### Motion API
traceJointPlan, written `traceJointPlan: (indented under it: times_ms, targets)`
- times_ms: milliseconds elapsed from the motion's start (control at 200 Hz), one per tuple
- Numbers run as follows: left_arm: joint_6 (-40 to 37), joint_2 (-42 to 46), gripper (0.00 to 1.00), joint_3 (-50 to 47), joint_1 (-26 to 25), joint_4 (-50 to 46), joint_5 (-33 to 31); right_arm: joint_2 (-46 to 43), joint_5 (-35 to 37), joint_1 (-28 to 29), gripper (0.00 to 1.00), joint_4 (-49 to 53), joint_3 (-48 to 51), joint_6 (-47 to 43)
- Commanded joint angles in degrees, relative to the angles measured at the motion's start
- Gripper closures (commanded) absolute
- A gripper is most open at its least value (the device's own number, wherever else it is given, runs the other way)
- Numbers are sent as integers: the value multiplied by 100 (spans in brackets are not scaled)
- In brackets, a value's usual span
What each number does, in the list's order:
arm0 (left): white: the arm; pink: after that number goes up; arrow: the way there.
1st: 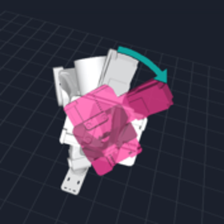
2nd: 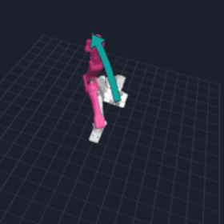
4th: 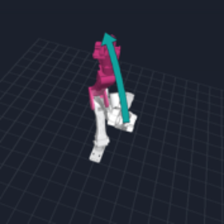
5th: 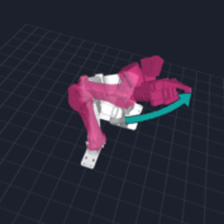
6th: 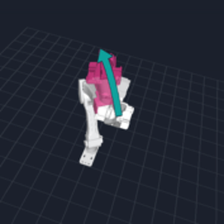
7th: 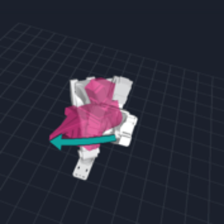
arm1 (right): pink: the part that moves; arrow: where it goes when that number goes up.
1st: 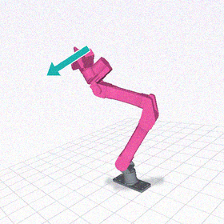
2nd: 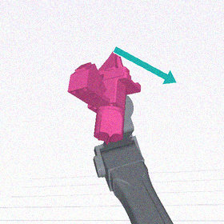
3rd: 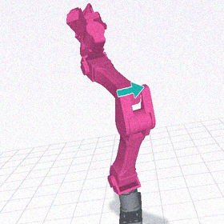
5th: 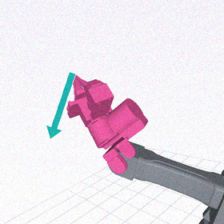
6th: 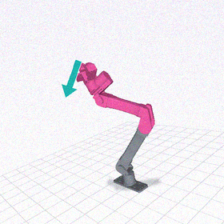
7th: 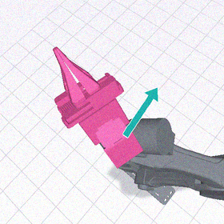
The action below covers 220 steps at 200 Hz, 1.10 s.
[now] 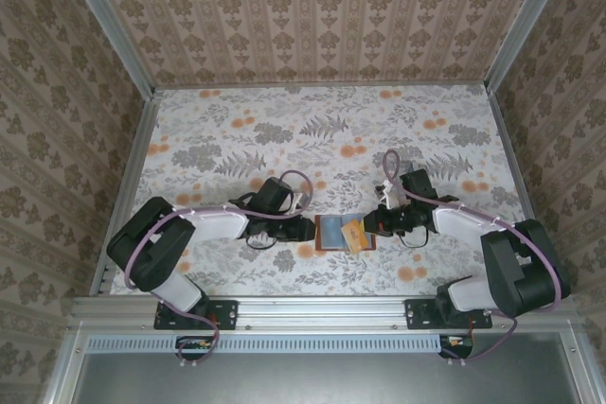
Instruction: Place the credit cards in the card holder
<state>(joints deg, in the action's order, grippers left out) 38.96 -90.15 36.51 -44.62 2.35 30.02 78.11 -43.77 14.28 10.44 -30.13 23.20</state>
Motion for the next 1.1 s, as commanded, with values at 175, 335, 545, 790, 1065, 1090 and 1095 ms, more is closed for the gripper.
traceJointPlan:
  times_ms: [175, 335, 545, 790, 1065, 1090, 1095]
  targets:
    - [-108, -216, 66, 251, -86, -151, 51, 19, -36, -53, 100, -118, 12, 111]
    - [-143, -282, 66, 303, -103, -207, 21, 117, -80, -57, 100, -147, -35, 136]
    - [-123, -375, 69, 327, -123, -161, 17, 469, -23, -53, 100, -246, -119, 298]
    - [-172, -438, 71, 357, -130, -305, -15, 700, 85, -54, 100, -644, -97, 618]
    - [-71, -486, 73, 348, -152, -189, -33, 566, 400, -23, 100, -1153, 68, 1073]
    - [-60, -501, 73, 348, -147, -177, -37, 543, 441, -13, 100, -1224, 103, 1116]
    - [-58, -507, 73, 348, -145, -175, -34, 537, 449, -13, 100, -1239, 112, 1125]
